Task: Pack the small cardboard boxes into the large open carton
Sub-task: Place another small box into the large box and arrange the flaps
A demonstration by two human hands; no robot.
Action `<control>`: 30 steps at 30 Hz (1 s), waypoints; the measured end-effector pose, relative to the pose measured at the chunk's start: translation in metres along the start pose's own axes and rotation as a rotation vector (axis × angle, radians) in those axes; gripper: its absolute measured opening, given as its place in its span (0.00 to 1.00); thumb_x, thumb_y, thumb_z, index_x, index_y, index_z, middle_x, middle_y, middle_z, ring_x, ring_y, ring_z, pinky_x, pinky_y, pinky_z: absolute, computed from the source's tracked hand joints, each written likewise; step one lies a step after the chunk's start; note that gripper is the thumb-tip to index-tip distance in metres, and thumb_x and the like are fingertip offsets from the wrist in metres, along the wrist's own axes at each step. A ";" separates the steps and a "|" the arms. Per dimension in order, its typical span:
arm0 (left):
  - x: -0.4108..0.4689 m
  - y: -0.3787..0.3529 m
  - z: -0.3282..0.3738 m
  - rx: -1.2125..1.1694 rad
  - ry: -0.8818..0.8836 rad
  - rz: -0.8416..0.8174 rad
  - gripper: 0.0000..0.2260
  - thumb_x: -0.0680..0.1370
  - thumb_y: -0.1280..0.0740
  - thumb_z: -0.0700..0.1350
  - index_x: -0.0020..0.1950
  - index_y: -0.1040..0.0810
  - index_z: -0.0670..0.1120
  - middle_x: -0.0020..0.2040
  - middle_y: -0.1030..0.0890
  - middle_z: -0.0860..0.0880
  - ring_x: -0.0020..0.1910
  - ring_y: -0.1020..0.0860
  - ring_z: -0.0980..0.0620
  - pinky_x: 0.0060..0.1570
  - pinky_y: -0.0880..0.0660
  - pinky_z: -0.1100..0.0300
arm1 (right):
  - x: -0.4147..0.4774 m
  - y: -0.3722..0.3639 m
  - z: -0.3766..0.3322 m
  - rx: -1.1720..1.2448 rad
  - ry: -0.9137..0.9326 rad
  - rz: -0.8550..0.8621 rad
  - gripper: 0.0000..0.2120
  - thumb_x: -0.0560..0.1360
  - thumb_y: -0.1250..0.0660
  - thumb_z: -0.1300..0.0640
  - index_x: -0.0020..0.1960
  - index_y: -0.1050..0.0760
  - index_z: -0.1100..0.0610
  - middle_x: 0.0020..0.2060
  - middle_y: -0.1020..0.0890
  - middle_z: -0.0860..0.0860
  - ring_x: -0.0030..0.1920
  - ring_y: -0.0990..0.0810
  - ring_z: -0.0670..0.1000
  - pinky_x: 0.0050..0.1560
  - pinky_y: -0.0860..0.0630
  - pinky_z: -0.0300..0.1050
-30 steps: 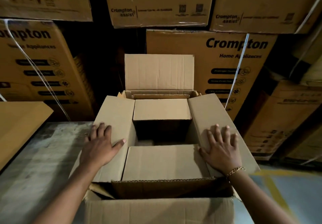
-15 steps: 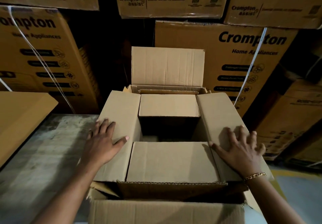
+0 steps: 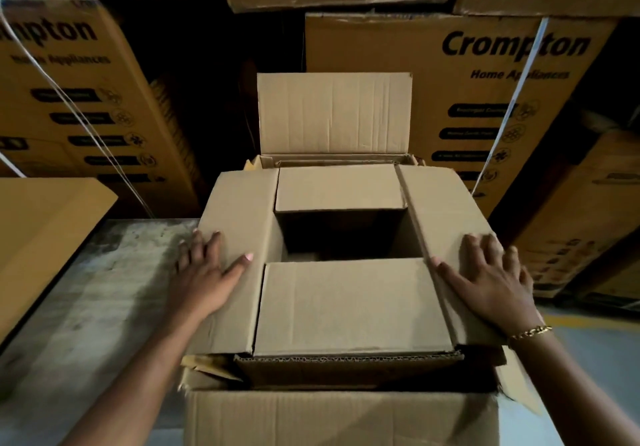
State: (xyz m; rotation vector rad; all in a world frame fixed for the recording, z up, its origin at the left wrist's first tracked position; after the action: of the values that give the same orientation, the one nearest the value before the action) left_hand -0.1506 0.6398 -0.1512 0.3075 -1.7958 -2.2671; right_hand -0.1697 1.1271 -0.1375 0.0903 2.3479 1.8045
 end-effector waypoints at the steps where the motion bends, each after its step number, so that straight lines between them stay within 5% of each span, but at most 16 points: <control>1: -0.001 0.001 0.003 0.087 -0.026 0.022 0.44 0.73 0.58 0.77 0.82 0.55 0.52 0.83 0.56 0.43 0.80 0.56 0.39 0.76 0.50 0.40 | 0.001 0.004 -0.004 -0.119 0.045 0.044 0.46 0.70 0.55 0.20 0.80 0.54 0.45 0.81 0.56 0.50 0.79 0.60 0.63 0.76 0.54 0.65; 5: -0.003 0.004 0.017 0.238 -0.116 0.053 0.45 0.74 0.58 0.75 0.82 0.50 0.46 0.82 0.54 0.41 0.80 0.60 0.40 0.77 0.59 0.40 | 0.012 0.005 -0.029 -0.385 0.226 0.024 0.39 0.74 0.50 0.29 0.81 0.49 0.45 0.82 0.53 0.48 0.80 0.62 0.61 0.74 0.62 0.67; 9: -0.007 0.008 0.039 0.299 -0.266 0.115 0.42 0.75 0.59 0.74 0.79 0.36 0.50 0.81 0.41 0.45 0.80 0.51 0.42 0.76 0.59 0.42 | 0.015 -0.009 -0.067 -0.401 0.421 -0.085 0.33 0.79 0.53 0.32 0.80 0.44 0.45 0.81 0.47 0.49 0.80 0.59 0.59 0.75 0.63 0.64; 12: -0.021 -0.003 0.079 0.256 -0.467 -0.048 0.39 0.75 0.61 0.75 0.77 0.34 0.57 0.80 0.38 0.52 0.80 0.49 0.48 0.75 0.61 0.43 | 0.015 -0.008 -0.091 -0.351 0.425 -0.230 0.32 0.80 0.56 0.31 0.75 0.32 0.45 0.80 0.41 0.54 0.81 0.56 0.57 0.76 0.60 0.62; 14: -0.029 -0.002 0.101 0.206 -0.486 -0.189 0.37 0.76 0.59 0.74 0.76 0.34 0.58 0.78 0.33 0.53 0.79 0.43 0.48 0.76 0.57 0.41 | 0.016 0.010 -0.100 -0.195 0.326 -0.300 0.36 0.79 0.55 0.29 0.72 0.27 0.49 0.76 0.33 0.59 0.78 0.42 0.58 0.76 0.49 0.59; 16: -0.034 0.023 0.105 -0.029 -0.385 -0.217 0.38 0.74 0.55 0.78 0.65 0.23 0.54 0.58 0.17 0.52 0.60 0.22 0.49 0.67 0.33 0.45 | 0.013 0.034 -0.096 0.079 0.227 -0.351 0.38 0.75 0.51 0.26 0.62 0.19 0.53 0.60 0.19 0.56 0.62 0.22 0.56 0.67 0.31 0.53; 17: -0.037 0.040 0.104 -0.200 -0.348 -0.211 0.39 0.71 0.53 0.80 0.53 0.20 0.50 0.40 0.19 0.54 0.42 0.20 0.53 0.51 0.27 0.52 | 0.008 0.044 -0.092 0.213 0.205 -0.409 0.36 0.74 0.47 0.26 0.57 0.17 0.53 0.54 0.16 0.52 0.54 0.19 0.52 0.60 0.26 0.48; 19: -0.050 0.070 0.101 -0.423 -0.356 -0.306 0.36 0.66 0.47 0.83 0.33 0.30 0.49 0.26 0.35 0.58 0.24 0.35 0.56 0.32 0.37 0.59 | -0.013 0.060 -0.084 0.358 0.225 -0.600 0.28 0.71 0.38 0.28 0.50 0.14 0.50 0.47 0.13 0.45 0.47 0.16 0.46 0.49 0.22 0.37; 21: -0.075 0.085 0.102 -0.421 -0.400 -0.536 0.33 0.65 0.43 0.83 0.28 0.32 0.51 0.25 0.36 0.57 0.21 0.39 0.57 0.28 0.40 0.62 | -0.044 0.067 -0.082 0.324 0.332 -0.815 0.24 0.68 0.34 0.28 0.50 0.14 0.44 0.48 0.14 0.38 0.49 0.17 0.38 0.50 0.25 0.30; 23: -0.103 0.081 0.106 -0.356 -0.397 -0.796 0.31 0.70 0.44 0.78 0.36 0.19 0.52 0.37 0.19 0.57 0.28 0.24 0.62 0.35 0.26 0.66 | -0.073 0.063 -0.083 0.176 0.459 -0.988 0.26 0.68 0.35 0.28 0.59 0.20 0.42 0.56 0.18 0.38 0.57 0.22 0.39 0.63 0.28 0.39; 25: -0.124 0.063 0.111 -0.219 -0.368 -0.898 0.38 0.69 0.49 0.79 0.58 0.16 0.54 0.60 0.18 0.57 0.53 0.19 0.61 0.60 0.25 0.57 | -0.096 0.046 -0.087 0.034 0.539 -1.033 0.30 0.72 0.40 0.25 0.65 0.25 0.42 0.60 0.21 0.40 0.61 0.24 0.42 0.65 0.30 0.45; 27: -0.140 0.038 0.119 -0.044 -0.373 -0.809 0.44 0.66 0.55 0.83 0.68 0.25 0.58 0.69 0.25 0.57 0.65 0.25 0.54 0.66 0.30 0.52 | -0.111 0.021 -0.091 -0.085 0.565 -0.896 0.40 0.69 0.51 0.18 0.69 0.29 0.42 0.66 0.23 0.43 0.65 0.24 0.48 0.65 0.31 0.48; 30: -0.162 -0.005 0.127 0.063 -0.392 -0.657 0.44 0.68 0.61 0.82 0.69 0.30 0.58 0.73 0.28 0.54 0.69 0.29 0.50 0.64 0.32 0.49 | -0.127 -0.015 -0.098 -0.146 0.571 -0.545 0.46 0.65 0.61 0.16 0.65 0.27 0.44 0.64 0.20 0.51 0.64 0.23 0.57 0.54 0.31 0.50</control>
State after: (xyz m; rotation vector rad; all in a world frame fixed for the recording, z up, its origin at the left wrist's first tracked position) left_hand -0.0353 0.8086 -0.1240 0.5684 -2.2073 -2.8749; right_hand -0.0614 1.0095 -0.1142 -1.1019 2.2144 1.8519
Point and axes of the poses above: each hand's wrist, its own x-axis towards the middle knuckle, its own y-axis out of the back of the hand, z = x × y, the point moved 5 cm from there along x, towards the middle knuckle
